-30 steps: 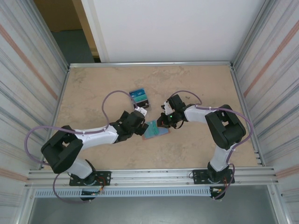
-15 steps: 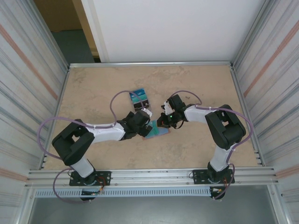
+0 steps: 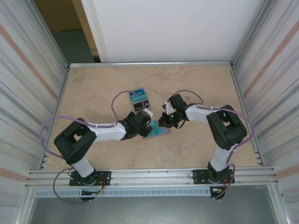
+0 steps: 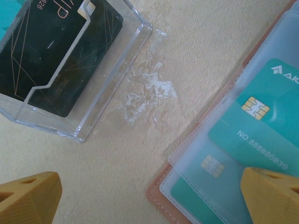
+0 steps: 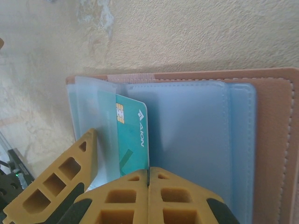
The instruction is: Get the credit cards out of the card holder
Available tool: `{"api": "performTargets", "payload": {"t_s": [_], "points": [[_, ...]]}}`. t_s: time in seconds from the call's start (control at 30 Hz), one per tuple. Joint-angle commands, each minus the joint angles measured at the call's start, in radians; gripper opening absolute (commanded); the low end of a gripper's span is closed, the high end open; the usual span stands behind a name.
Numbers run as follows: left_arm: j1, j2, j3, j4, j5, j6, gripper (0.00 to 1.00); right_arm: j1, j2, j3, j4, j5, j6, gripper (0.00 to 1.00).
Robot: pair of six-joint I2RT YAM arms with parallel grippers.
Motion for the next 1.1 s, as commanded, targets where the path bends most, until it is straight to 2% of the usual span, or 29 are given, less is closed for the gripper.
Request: {"api": "performTargets", "payload": {"t_s": [0.0, 0.33, 0.57, 0.93, 1.07], "points": [[-0.006, 0.018, 0.012, -0.033, -0.025, 0.014, 0.99, -0.007, -0.037, 0.019, -0.03, 0.013, -0.028, 0.02], [-0.006, 0.026, 0.006, -0.036, -0.025, 0.0, 0.99, -0.007, -0.062, -0.047, 0.13, -0.129, 0.054, 0.16], [-0.01, 0.031, 0.002, -0.036, -0.021, -0.014, 0.99, -0.004, -0.051, -0.085, 0.219, -0.167, 0.106, 0.19], [-0.014, 0.028, 0.0, -0.043, -0.024, -0.031, 0.99, 0.015, 0.007, -0.081, 0.247, -0.157, 0.12, 0.17], [-0.014, 0.017, -0.006, -0.046, -0.032, -0.032, 0.99, 0.015, -0.003, -0.07, 0.202, -0.119, 0.1, 0.07]]}}
